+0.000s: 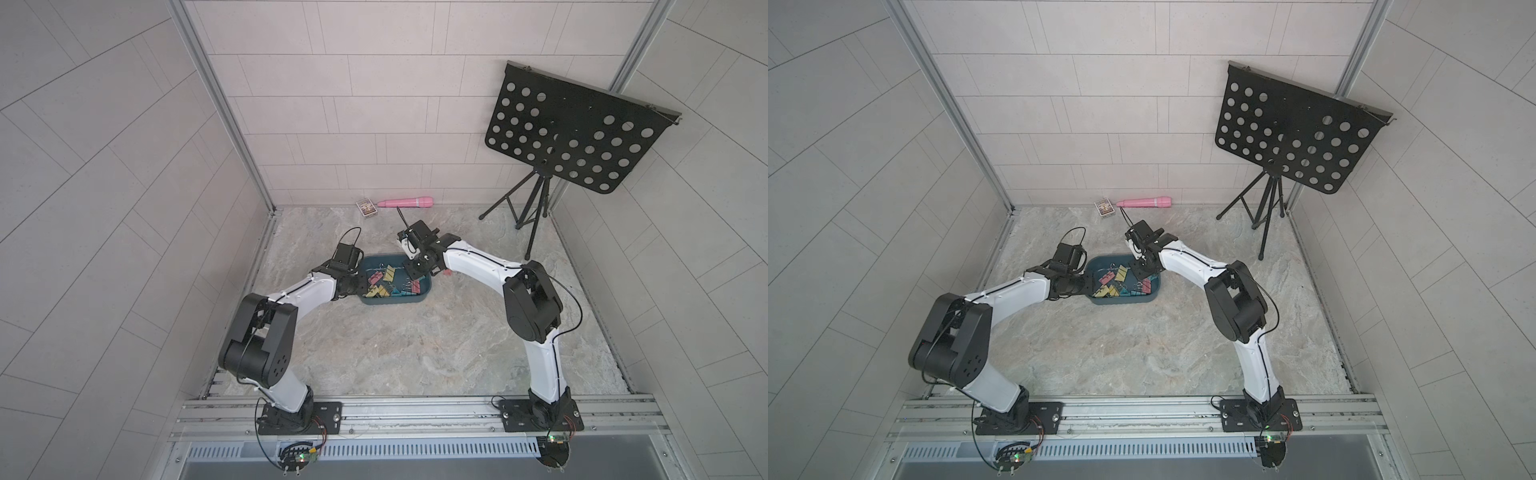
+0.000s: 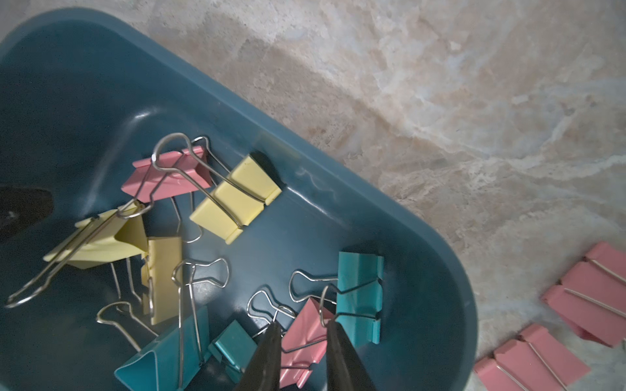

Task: Take out the binder clips from the storage box
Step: Pick up the binder clip from the storage box.

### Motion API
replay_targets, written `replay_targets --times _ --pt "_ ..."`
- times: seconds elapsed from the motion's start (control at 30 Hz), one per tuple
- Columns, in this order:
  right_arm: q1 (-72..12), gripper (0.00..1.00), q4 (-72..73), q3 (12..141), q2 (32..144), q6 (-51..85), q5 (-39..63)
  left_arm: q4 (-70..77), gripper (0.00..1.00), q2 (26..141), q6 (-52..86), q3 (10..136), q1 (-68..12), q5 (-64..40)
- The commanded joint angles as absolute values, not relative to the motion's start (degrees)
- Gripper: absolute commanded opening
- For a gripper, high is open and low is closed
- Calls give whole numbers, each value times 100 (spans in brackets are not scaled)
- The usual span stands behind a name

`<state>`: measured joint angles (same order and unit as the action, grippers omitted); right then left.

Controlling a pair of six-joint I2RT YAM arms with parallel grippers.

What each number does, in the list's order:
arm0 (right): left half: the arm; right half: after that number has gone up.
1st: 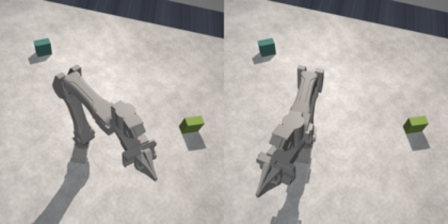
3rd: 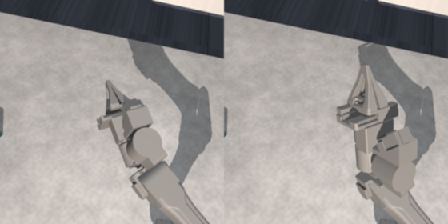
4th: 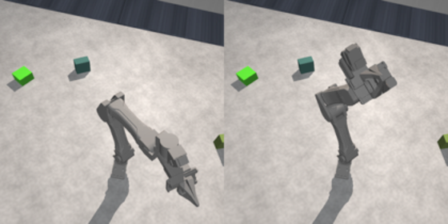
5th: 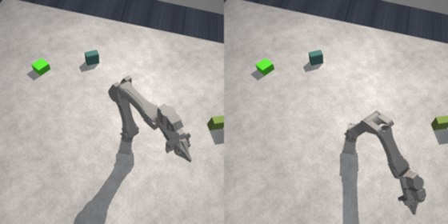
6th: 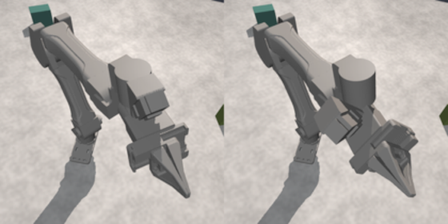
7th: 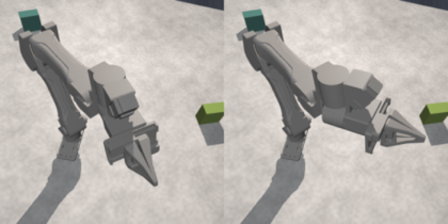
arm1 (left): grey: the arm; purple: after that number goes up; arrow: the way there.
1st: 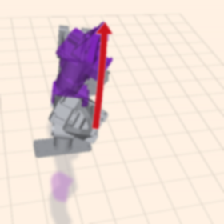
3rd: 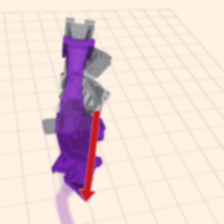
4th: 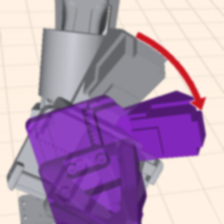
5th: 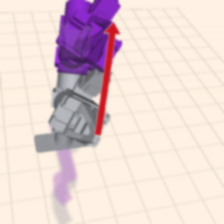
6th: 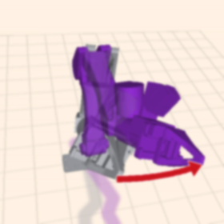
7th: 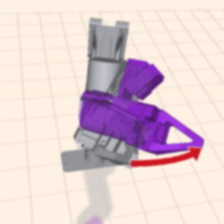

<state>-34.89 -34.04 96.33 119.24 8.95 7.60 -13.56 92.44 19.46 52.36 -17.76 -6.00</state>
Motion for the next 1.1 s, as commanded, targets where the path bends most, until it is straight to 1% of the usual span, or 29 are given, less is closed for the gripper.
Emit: replay_targets --times 0.0,0.5,0.83,1.07 --pt "-3538 27 -3601 9786 12044 774 448 -1354 43 9150 1912 5150 -1746 -580" --pt "-3577 23 -3594 9931 12339 707 310 -1328 43 9159 1927 5127 -1741 -608" --pt "-3577 9 -3555 9873 12267 735 165 -1322 43 9178 1929 5121 -1741 -603" --pt "-3577 5 -3515 9778 12035 737 75 -1327 43 9163 1929 5116 -1745 -606"
